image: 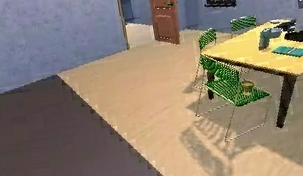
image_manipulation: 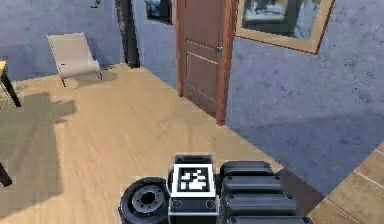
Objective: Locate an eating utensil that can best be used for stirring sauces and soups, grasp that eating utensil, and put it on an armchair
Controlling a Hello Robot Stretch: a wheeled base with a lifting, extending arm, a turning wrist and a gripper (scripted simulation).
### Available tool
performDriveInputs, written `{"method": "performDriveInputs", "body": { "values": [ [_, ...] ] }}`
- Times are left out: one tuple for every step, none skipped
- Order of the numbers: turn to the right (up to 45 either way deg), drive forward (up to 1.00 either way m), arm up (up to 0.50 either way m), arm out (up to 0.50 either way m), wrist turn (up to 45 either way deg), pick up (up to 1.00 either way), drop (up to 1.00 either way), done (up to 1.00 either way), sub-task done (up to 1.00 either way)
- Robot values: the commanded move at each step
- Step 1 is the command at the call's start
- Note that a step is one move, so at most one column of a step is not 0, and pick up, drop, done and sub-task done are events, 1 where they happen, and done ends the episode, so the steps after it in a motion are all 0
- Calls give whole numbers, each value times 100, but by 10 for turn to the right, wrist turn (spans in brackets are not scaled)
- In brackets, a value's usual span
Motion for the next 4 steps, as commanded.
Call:
{"method": "performDriveInputs", "body": {
  "values": [
    [0, 100, 0, 0, 0, 0, 0, 0, 0],
    [0, 100, 0, 0, 0, 0, 0, 0, 0],
    [0, 100, 0, 0, 0, 0, 0, 0, 0],
    [0, 100, 0, 0, 0, 0, 0, 0, 0]
  ]
}}
